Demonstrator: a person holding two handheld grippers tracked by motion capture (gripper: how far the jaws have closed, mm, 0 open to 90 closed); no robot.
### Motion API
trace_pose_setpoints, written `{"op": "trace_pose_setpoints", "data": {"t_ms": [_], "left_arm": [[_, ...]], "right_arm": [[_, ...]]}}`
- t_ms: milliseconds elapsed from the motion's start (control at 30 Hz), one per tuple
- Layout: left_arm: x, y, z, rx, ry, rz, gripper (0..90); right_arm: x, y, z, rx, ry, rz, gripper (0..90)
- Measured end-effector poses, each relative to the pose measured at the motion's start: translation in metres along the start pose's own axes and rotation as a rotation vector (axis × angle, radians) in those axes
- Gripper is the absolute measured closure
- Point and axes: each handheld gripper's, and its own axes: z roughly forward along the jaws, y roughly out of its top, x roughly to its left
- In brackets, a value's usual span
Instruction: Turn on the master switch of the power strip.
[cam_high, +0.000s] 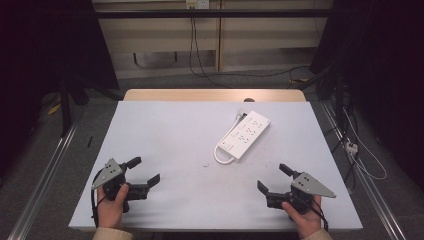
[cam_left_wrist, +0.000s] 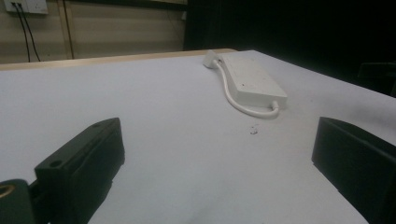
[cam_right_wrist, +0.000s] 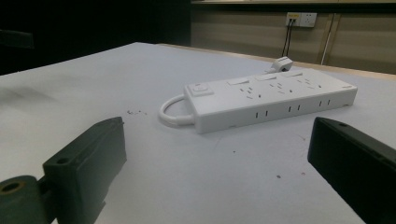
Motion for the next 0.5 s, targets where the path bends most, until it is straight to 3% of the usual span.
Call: {"op": "trace_pose_setpoints", "data": {"t_ms": [500], "left_arm": [[0.0013,-0.0013,-0.0085,0.0,0.009,-0.001,2.1]], "right_arm": [[0.0017,0.0054,0.0094,0.014,0.026,0.005,4.5]]}}
